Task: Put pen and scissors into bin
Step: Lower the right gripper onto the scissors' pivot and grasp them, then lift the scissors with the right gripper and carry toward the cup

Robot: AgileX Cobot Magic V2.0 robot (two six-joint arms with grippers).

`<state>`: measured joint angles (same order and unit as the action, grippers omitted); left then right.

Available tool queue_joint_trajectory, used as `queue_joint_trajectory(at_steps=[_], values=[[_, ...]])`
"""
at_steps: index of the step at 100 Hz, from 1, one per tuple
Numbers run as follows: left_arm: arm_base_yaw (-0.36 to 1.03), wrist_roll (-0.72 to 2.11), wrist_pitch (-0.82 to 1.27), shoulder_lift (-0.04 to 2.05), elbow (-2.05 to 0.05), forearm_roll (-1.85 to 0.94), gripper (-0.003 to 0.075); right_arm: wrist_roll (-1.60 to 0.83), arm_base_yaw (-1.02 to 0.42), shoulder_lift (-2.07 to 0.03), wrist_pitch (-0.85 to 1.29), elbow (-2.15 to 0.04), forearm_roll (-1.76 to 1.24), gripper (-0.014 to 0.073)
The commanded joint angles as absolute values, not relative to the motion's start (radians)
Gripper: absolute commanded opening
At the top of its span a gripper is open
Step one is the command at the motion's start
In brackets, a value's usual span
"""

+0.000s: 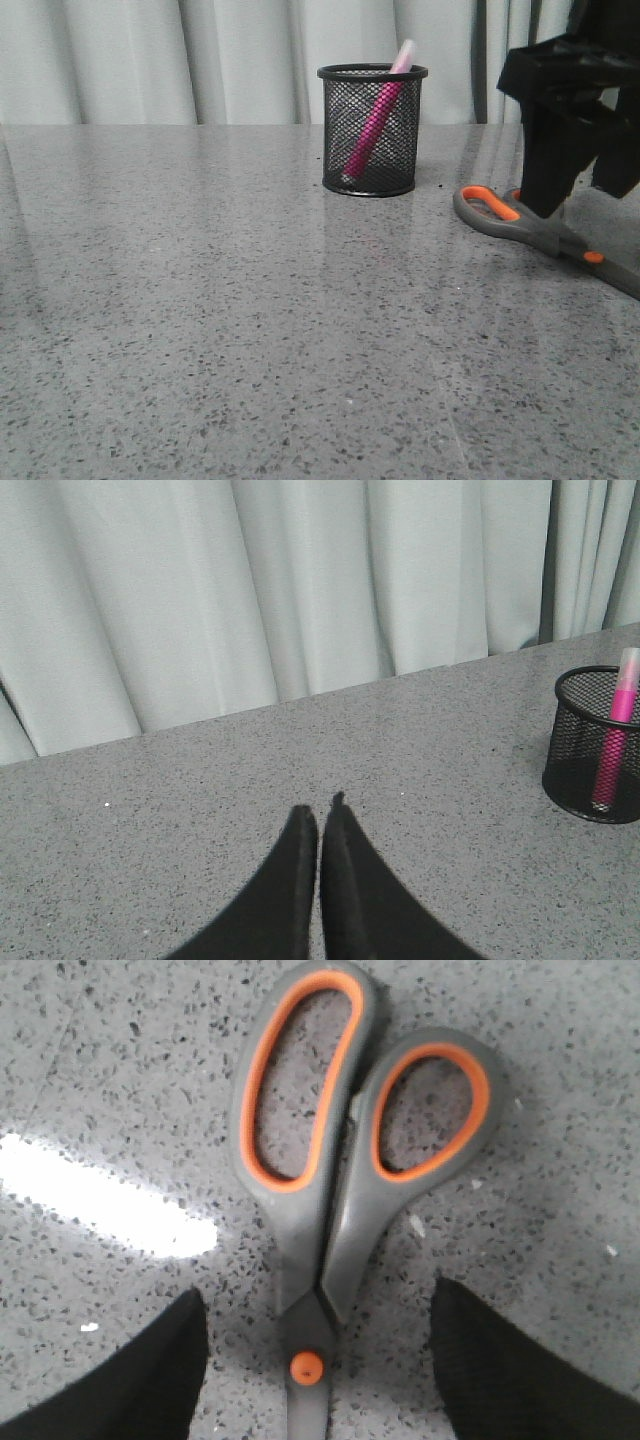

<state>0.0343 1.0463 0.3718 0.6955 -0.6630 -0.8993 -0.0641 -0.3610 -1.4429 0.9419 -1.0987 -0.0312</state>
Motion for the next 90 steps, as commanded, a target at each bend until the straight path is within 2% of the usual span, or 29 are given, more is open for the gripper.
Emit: queue_joint_trajectory(at_steps=[1, 82, 90], values=[[0.042, 1.040, 0.325, 0.698, -0.692, -0.924, -0.0019, -0.063, -0.364, -1.415, 0.880, -1.103, -0.031, 0.0435], [0.042, 1.040, 0.315, 0.698, -0.692, -0.932, -0.0019, -0.075, -0.365, -1.532, 0.838, -1.101, -0.025, 0.0433], [0.042, 1.040, 0.307, 0.698, -0.692, -0.932, -0.0019, -0.075, -0.365, -1.532, 0.838, -1.101, -0.025, 0.0410]])
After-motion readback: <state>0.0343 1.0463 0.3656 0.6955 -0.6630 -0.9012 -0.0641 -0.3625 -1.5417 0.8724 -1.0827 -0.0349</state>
